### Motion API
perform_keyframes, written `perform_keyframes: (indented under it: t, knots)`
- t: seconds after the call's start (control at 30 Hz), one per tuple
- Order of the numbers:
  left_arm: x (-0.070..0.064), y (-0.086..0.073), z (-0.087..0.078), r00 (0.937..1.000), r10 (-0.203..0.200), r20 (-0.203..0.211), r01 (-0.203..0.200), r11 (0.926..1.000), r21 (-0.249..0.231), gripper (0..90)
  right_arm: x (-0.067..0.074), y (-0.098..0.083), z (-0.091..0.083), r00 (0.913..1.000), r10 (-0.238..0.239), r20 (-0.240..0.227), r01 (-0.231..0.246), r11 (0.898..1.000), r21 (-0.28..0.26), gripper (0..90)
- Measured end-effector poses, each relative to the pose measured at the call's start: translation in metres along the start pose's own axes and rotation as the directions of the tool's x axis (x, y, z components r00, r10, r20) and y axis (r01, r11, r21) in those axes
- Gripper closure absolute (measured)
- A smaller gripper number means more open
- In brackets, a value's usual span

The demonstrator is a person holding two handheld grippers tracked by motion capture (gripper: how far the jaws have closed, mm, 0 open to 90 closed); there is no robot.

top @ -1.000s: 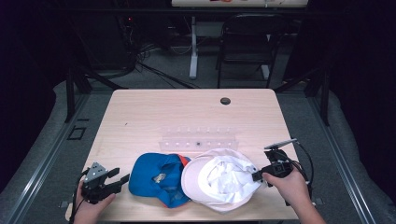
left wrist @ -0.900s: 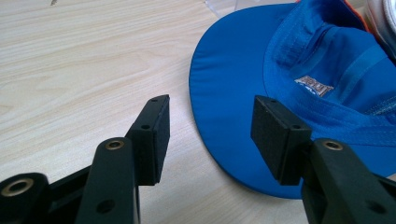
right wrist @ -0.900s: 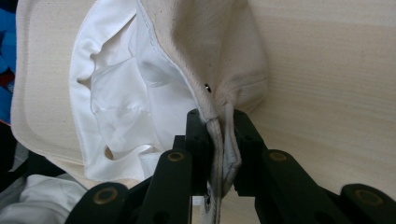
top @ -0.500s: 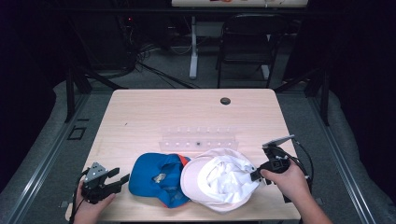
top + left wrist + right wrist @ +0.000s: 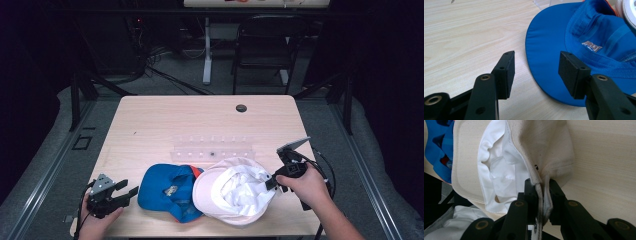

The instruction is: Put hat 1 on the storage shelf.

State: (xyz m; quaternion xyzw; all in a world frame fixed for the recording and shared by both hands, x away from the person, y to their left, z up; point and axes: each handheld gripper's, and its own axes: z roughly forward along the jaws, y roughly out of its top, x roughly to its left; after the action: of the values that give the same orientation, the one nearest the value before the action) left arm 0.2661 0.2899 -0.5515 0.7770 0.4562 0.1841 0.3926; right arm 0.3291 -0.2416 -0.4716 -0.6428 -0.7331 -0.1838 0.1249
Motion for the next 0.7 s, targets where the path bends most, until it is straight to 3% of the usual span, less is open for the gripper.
perform_keyframes:
  t: [0.13, 0.17, 0.23, 0.33, 0.4, 0.43, 0.57, 0.6, 0.7]
  knots:
    - [0.000, 0.000, 0.000, 1.0000, 0.000, 0.001, 0.000, 1.0000, 0.002, 47.9, 0.003, 0.002, -0.003, 0.9998, 0.007, -0.017, -0.007, 0.999, 0.035, 80.8]
    - [0.000, 0.000, 0.000, 1.0000, -0.003, 0.001, 0.003, 1.0000, 0.002, 47.9, 0.003, 0.004, -0.006, 0.9996, -0.013, -0.023, 0.015, 0.998, 0.054, 80.9]
    - [0.000, 0.000, 0.000, 1.0000, -0.004, 0.001, 0.004, 1.0000, 0.002, 47.9, 0.006, 0.004, -0.005, 0.9993, 0.010, -0.036, -0.009, 1.000, 0.029, 80.9]
    - [0.000, 0.000, 0.000, 1.0000, -0.005, 0.001, 0.005, 1.0000, 0.002, 47.9, 0.007, 0.007, -0.010, 0.9993, -0.007, -0.037, 0.010, 0.998, 0.062, 80.9]
    - [0.000, 0.000, 0.001, 1.0000, -0.005, 0.001, 0.005, 1.0000, 0.003, 47.9, 0.011, 0.007, -0.011, 0.9983, 0.025, -0.054, -0.023, 0.999, 0.036, 80.9]
    - [0.000, 0.000, 0.001, 1.0000, -0.005, 0.001, 0.005, 1.0000, 0.003, 47.9, 0.010, 0.009, -0.014, 0.9984, 0.001, -0.057, 0.003, 0.998, 0.063, 81.0]
    - [0.000, 0.000, 0.001, 1.0000, -0.006, 0.000, 0.006, 1.0000, 0.002, 47.8, 0.017, 0.011, -0.019, 0.9959, 0.030, -0.085, -0.026, 0.999, 0.040, 80.9]
    - [0.000, 0.000, 0.001, 1.0000, -0.006, 0.000, 0.006, 1.0000, 0.001, 47.8, 0.018, 0.013, -0.022, 0.9960, 0.016, -0.088, -0.011, 0.999, 0.050, 80.9]
    - [0.000, 0.000, 0.000, 1.0000, -0.006, 0.000, 0.006, 1.0000, 0.001, 47.8, 0.025, 0.015, -0.026, 0.9933, 0.031, -0.112, -0.026, 0.999, 0.041, 80.8]
